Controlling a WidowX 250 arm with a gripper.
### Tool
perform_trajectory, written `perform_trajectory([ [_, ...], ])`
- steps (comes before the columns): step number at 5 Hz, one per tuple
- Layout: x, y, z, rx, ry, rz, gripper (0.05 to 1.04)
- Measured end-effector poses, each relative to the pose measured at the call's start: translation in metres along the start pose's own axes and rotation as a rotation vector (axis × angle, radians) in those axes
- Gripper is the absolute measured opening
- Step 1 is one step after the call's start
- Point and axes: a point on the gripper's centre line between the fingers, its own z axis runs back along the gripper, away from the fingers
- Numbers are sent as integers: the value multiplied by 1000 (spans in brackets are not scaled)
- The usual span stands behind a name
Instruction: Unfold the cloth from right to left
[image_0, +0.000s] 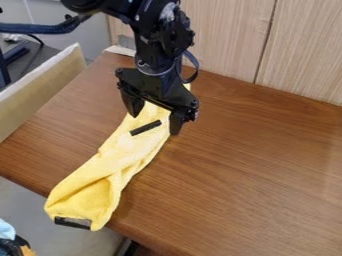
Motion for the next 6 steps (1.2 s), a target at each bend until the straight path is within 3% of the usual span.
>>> perform_trajectory([
  [1, -4, -2, -6, -6, 25, -2, 1001],
  [3, 4, 10, -24, -79, 78, 0, 1001],
  [6, 15, 29, -59, -97, 168, 14, 1001],
])
